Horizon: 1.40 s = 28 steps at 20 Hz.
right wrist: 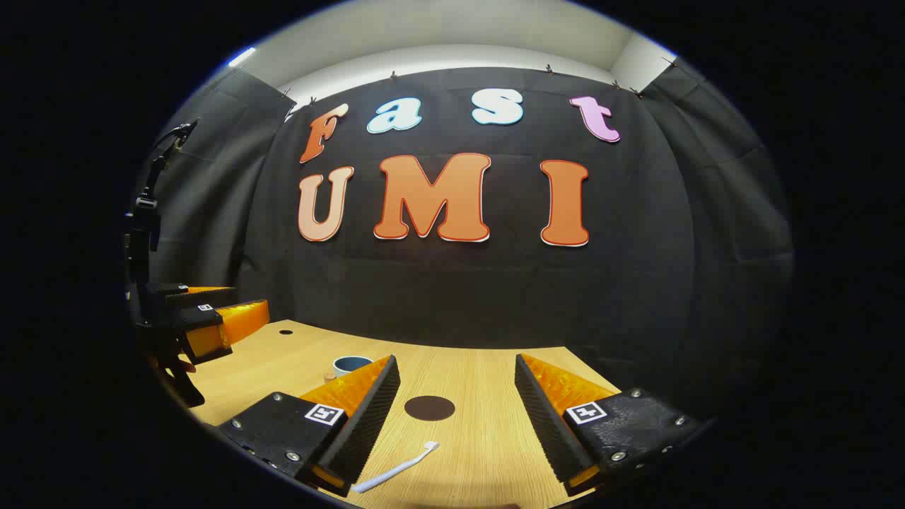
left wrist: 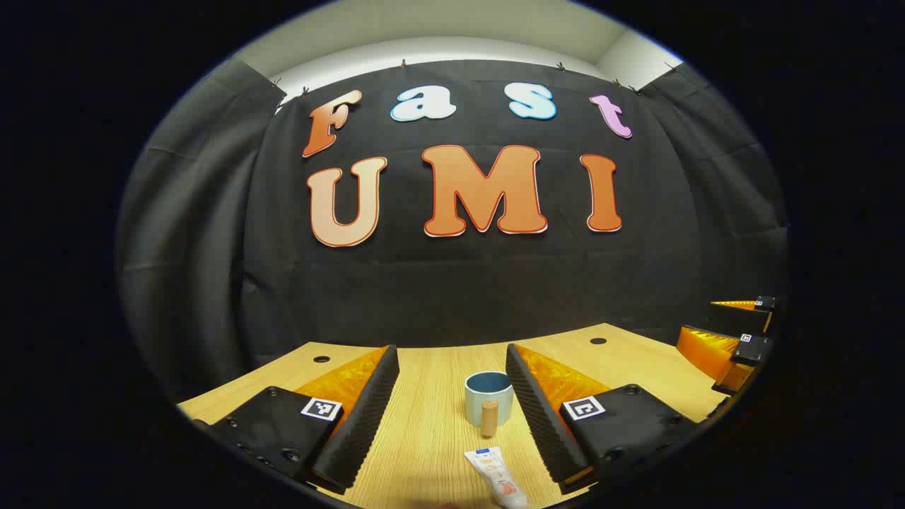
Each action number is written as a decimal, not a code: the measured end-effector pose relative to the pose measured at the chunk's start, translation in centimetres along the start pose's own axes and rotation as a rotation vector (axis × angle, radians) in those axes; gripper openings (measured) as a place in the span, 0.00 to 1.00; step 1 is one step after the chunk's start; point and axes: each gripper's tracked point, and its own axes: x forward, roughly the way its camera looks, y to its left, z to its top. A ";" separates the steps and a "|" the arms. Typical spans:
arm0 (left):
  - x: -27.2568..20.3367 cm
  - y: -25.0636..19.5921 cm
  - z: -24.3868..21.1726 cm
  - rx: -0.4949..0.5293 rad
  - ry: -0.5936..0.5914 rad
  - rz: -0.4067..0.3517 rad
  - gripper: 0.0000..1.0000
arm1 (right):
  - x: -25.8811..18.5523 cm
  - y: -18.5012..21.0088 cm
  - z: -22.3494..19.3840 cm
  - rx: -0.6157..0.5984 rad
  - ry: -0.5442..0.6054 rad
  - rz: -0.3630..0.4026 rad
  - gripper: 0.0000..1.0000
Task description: Put the toothbrush and toothpaste on the desktop into the cup, then pick up the cup and place it on the coaster on the desktop.
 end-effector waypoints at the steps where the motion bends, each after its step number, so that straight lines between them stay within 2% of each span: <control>1: -0.1 0.0 -0.1 0.002 -0.002 0.002 0.98 | 0.0 0.0 -0.1 0.000 0.002 -0.002 0.98; 12: -0.1 0.0 0.1 0.007 -0.005 0.004 0.98 | -0.1 0.5 0.2 -0.004 -0.006 0.008 1.00; 16: 0.2 -0.5 -0.4 0.008 0.032 -0.015 0.98 | 0.0 0.6 0.2 0.003 0.013 0.017 0.98; 19: 0.6 -1.0 -0.9 0.015 0.072 -0.036 0.98 | 0.1 0.2 0.0 -0.008 0.056 0.009 0.96; 21: 0.9 -1.2 -1.2 0.020 0.105 -0.053 0.98 | 0.3 0.3 -0.3 0.001 0.091 0.021 0.98; 28: 2.3 -1.7 -3.7 0.052 0.260 -0.090 1.00 | 1.2 0.8 -3.3 0.022 0.290 0.058 0.99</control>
